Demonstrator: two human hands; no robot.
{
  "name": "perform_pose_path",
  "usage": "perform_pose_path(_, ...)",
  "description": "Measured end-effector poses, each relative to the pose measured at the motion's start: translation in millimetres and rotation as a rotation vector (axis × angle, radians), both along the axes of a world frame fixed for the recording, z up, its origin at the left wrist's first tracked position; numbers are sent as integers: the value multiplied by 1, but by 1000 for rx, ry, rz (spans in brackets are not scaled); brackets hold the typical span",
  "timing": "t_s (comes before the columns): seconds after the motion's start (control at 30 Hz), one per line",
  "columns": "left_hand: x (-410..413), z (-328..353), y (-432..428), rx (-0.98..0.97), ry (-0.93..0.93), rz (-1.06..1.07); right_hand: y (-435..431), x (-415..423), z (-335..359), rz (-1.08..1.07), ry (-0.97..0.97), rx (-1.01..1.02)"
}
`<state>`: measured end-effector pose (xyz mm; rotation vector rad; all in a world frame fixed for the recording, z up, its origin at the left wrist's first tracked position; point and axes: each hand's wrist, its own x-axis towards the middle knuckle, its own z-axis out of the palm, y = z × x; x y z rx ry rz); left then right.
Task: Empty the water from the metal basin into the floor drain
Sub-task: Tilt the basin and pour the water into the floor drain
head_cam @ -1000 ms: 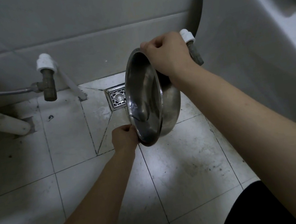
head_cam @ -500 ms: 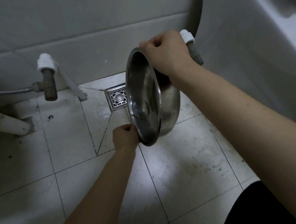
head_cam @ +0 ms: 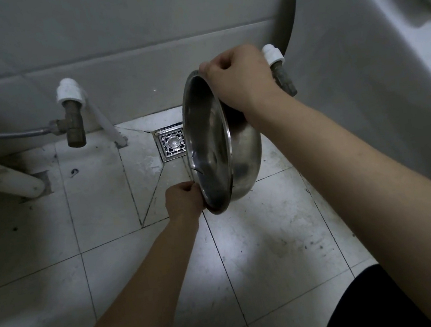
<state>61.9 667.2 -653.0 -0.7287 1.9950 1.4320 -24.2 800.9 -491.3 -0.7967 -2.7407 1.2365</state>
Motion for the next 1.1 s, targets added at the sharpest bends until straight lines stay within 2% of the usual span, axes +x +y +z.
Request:
perform_pose_path(0.4,1,1,-1,27,-16,4,-9,3,9,27,-27,46)
perform_pose_path(1.1,1,-4,-4,6,-2,-18,-16,2,10,59,-57,2)
